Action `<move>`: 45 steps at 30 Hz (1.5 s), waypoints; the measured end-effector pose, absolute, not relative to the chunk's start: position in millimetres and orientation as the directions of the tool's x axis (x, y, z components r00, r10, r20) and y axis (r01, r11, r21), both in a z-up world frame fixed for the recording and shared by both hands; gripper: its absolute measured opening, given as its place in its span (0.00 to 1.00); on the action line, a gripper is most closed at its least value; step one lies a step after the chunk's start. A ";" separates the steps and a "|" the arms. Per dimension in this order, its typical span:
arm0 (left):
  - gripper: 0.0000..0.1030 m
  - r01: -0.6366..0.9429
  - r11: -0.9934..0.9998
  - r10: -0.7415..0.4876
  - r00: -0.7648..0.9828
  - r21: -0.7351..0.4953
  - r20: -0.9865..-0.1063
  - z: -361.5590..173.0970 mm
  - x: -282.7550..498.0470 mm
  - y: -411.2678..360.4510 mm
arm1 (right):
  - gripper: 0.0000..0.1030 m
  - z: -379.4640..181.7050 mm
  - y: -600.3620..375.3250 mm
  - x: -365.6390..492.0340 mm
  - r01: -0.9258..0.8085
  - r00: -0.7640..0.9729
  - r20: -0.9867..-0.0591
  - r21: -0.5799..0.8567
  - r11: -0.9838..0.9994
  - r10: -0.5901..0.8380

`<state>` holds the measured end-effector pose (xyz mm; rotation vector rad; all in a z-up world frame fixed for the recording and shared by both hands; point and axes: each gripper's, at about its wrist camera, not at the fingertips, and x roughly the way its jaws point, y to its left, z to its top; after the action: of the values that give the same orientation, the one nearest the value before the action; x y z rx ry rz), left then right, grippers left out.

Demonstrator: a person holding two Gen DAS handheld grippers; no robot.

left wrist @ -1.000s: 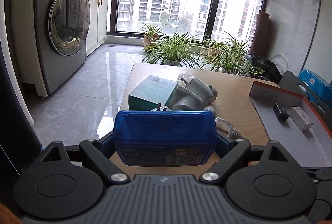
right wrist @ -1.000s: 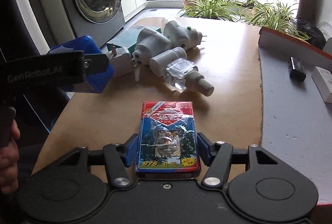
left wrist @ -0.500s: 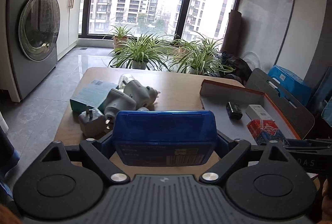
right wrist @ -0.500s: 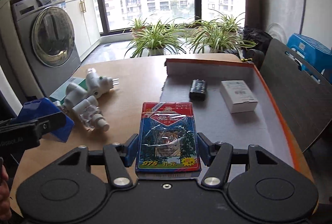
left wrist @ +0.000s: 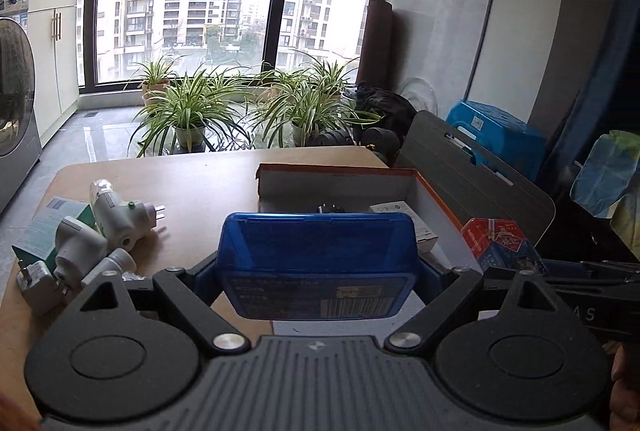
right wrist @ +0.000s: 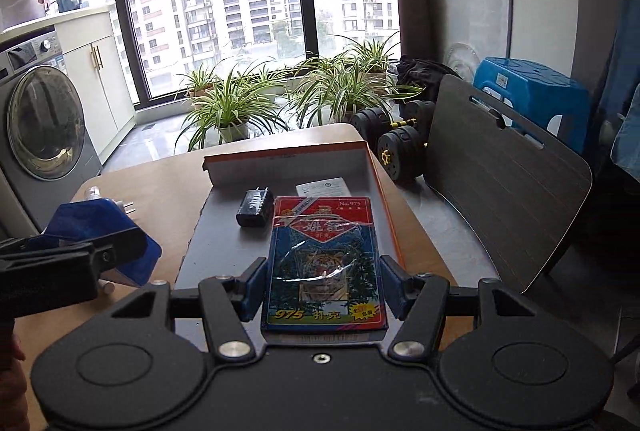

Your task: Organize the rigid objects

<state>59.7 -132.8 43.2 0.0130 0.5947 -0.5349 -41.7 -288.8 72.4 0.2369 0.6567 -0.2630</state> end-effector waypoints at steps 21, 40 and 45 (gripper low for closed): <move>0.91 0.469 0.876 -0.444 0.695 -0.112 -0.566 44.5 53.1 -159.1 | 0.69 63.3 -300.5 -25.4 0.273 0.742 -0.657 0.113 0.955 -0.134; 0.91 0.478 0.870 -0.452 0.677 -0.119 -0.581 39.7 52.3 -162.2 | 0.69 62.1 -293.3 -21.0 0.264 0.723 -0.672 0.052 0.963 -0.162; 0.91 0.475 0.871 -0.452 0.677 -0.124 -0.581 38.7 52.1 -161.3 | 0.69 61.6 -290.0 -20.4 0.256 0.721 -0.675 0.049 0.965 -0.157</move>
<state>52.1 -161.3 38.7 0.0382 0.6428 -0.5215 -20.4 -290.0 61.6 0.1423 0.7313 -0.2290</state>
